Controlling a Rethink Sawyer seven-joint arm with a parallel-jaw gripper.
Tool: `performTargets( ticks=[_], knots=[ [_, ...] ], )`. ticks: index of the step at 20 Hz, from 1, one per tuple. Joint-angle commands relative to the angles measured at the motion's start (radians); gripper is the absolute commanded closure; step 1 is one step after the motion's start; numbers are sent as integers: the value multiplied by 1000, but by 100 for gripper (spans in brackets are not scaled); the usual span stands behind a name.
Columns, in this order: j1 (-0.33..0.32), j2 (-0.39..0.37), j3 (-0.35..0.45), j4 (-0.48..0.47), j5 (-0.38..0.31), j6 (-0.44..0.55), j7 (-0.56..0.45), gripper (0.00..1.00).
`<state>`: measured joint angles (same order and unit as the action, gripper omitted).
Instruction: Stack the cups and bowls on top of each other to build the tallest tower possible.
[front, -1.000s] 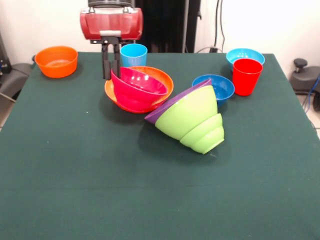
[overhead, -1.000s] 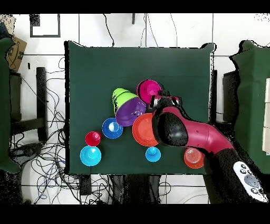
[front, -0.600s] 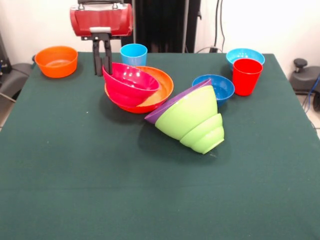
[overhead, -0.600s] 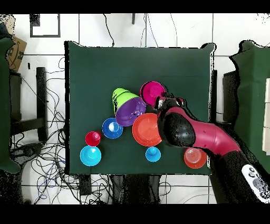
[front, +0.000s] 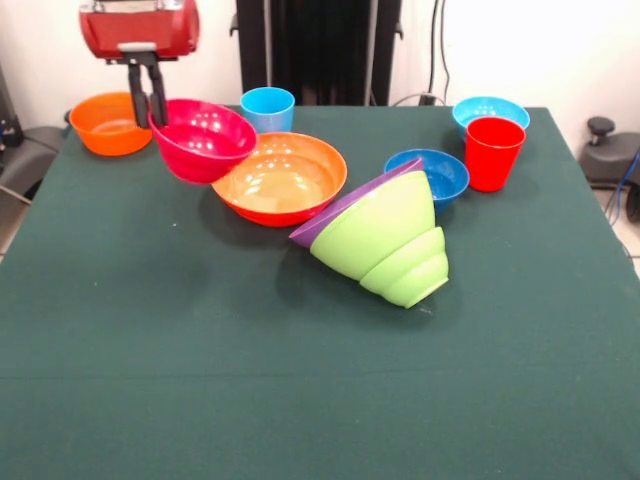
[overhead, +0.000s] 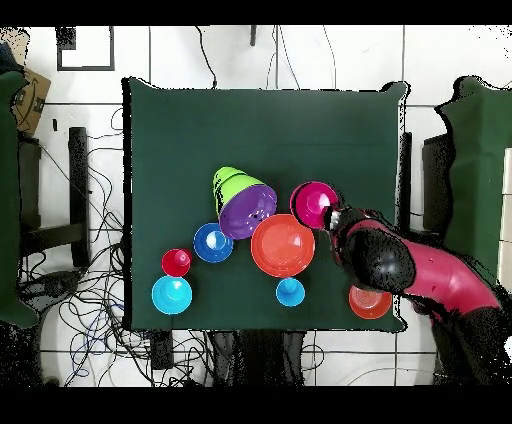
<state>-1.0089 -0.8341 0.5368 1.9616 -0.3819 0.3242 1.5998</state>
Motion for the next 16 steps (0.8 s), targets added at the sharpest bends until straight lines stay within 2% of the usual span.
performTargets(
  ticks=[1, 6, 9, 16],
  knots=[
    [-78, 57, 110, 17, -141, 223, -335, 100],
    [-162, 88, 148, -10, -234, 331, -437, 100],
    [-190, 92, 175, -4, -271, 339, -436, 100],
    [-209, 85, 216, -1, -359, 312, -407, 100]
  ],
)
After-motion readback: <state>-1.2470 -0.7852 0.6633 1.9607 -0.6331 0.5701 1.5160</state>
